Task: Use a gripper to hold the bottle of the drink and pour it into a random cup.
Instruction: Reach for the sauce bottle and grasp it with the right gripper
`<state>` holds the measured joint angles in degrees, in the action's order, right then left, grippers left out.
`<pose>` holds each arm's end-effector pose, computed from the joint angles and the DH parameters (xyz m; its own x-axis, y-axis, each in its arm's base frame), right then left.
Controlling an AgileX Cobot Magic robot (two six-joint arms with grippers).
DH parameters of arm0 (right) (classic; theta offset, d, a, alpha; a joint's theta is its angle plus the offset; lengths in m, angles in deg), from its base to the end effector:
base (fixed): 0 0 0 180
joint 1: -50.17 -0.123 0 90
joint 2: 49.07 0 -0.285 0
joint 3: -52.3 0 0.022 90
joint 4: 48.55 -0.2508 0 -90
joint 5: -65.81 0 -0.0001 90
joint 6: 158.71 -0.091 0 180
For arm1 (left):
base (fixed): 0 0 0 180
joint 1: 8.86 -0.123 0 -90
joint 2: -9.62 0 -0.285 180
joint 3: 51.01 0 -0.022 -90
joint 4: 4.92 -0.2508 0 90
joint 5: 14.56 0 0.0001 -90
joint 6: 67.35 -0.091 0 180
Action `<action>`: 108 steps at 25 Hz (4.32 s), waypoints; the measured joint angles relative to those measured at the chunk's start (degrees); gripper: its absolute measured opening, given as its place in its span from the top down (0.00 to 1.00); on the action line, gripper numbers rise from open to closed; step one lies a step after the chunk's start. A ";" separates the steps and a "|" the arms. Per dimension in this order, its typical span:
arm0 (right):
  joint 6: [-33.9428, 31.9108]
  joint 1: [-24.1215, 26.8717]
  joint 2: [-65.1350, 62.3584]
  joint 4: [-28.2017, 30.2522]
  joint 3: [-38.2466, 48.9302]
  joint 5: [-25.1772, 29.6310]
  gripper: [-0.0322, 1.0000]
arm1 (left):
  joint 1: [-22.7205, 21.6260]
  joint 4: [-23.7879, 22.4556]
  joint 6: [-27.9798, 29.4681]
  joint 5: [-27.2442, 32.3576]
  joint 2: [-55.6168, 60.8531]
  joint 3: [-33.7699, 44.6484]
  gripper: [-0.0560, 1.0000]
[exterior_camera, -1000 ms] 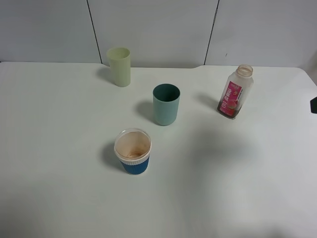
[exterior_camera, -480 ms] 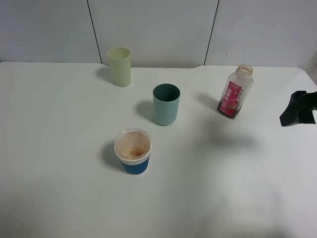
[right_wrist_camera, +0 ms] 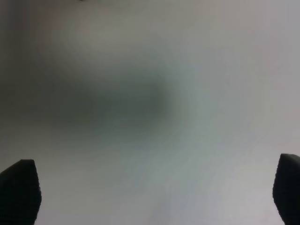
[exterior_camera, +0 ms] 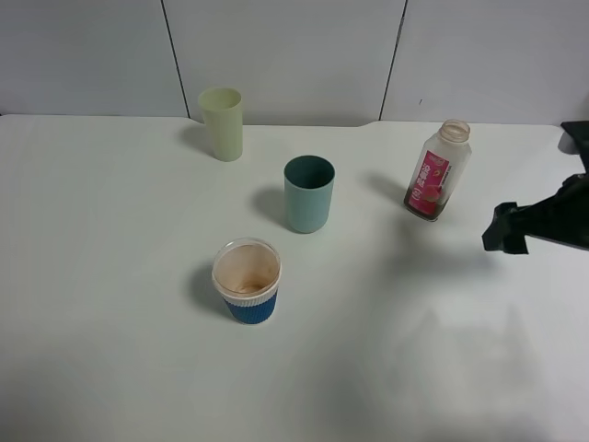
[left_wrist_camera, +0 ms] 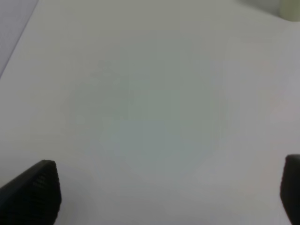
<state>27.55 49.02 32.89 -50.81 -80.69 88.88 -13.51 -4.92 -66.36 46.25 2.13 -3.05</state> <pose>0.2115 0.0057 0.1842 -0.8786 -0.0905 -0.4688 -0.0916 0.9956 -0.0206 -0.0069 -0.0006 0.2802 -0.4395 -0.0531 -0.8967 -0.0887 0.9959 -0.0155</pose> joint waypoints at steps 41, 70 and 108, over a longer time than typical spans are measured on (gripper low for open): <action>4.08 1.49 33.23 24.25 2.16 -67.55 0.01 | 0.00 0.00 0.00 0.00 0.00 0.00 0.07; 3.41 6.17 36.46 34.76 0.00 -78.38 0.01 | 0.00 0.00 0.00 0.00 0.00 0.00 0.07; -3.84 8.29 41.41 42.43 -4.73 -76.90 0.60 | 0.00 0.00 0.00 0.00 0.00 0.00 0.07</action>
<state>23.71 57.30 74.30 -8.39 -85.42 11.98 -13.51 -4.92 -66.36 46.25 2.13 -3.05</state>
